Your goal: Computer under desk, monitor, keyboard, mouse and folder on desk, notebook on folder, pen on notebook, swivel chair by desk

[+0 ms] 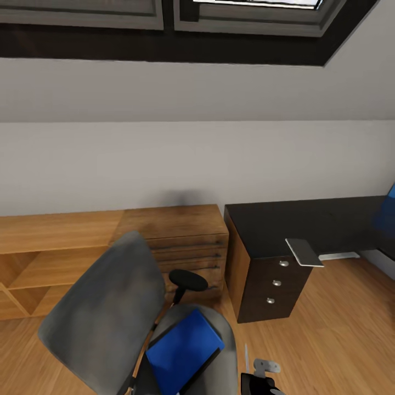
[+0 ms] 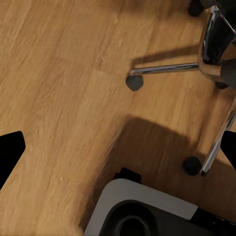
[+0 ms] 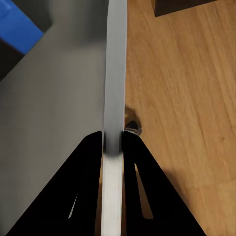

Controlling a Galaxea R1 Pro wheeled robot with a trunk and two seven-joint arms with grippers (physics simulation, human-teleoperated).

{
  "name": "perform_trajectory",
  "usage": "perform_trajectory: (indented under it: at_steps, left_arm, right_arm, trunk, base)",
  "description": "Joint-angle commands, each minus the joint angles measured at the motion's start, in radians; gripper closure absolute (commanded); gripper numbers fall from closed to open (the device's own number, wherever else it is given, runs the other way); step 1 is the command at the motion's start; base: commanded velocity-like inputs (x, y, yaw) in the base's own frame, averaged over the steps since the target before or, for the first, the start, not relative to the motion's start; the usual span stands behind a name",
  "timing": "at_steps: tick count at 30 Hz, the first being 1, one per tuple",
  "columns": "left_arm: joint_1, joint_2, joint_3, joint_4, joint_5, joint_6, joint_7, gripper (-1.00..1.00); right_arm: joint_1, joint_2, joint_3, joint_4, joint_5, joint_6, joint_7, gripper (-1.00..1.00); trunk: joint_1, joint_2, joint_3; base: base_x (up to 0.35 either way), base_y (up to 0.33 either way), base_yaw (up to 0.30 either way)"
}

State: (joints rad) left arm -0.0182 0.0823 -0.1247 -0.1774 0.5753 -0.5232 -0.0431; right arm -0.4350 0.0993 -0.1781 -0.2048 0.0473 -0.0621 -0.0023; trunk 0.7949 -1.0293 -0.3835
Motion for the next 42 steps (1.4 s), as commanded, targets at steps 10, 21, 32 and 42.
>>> perform_trajectory:
  at_steps: [10, 21, 32, 42]
  left_arm:
    - [-0.001, 0.000, -0.007, 0.001, 0.011, -0.003, -0.004, -1.00]
    - [-0.001, 0.000, -0.006, 0.007, 0.012, 0.001, -0.003, -1.00]
    - [-0.001, -0.006, -0.007, 0.058, 0.011, 0.003, -0.003, -1.00]
    - [-0.001, -0.003, -0.008, 0.063, 0.011, 0.002, -0.009, -1.00]
  right_arm:
    - [-0.001, 0.001, -0.006, 0.002, 0.003, -0.025, 0.001, 1.00]
    - [-0.001, 0.002, -0.007, 0.002, 0.003, -0.028, -0.001, 1.00]
    - [-0.001, 0.002, -0.008, 0.001, 0.006, -0.058, -0.002, 1.00]
    - [-0.001, -0.017, -0.009, 0.016, 0.004, -0.141, -0.002, 1.00]
  trunk:
    - [-0.038, 0.070, 0.030]
    - [-0.081, 0.147, 0.065]
    - [-0.123, 0.224, 0.099]
    - [-0.130, 0.238, 0.106]
  base:
    - [0.000, 0.000, 0.000]
    - [0.000, 0.000, 0.000]
    - [0.000, 0.000, 0.000]
    - [0.000, 0.000, 0.000]
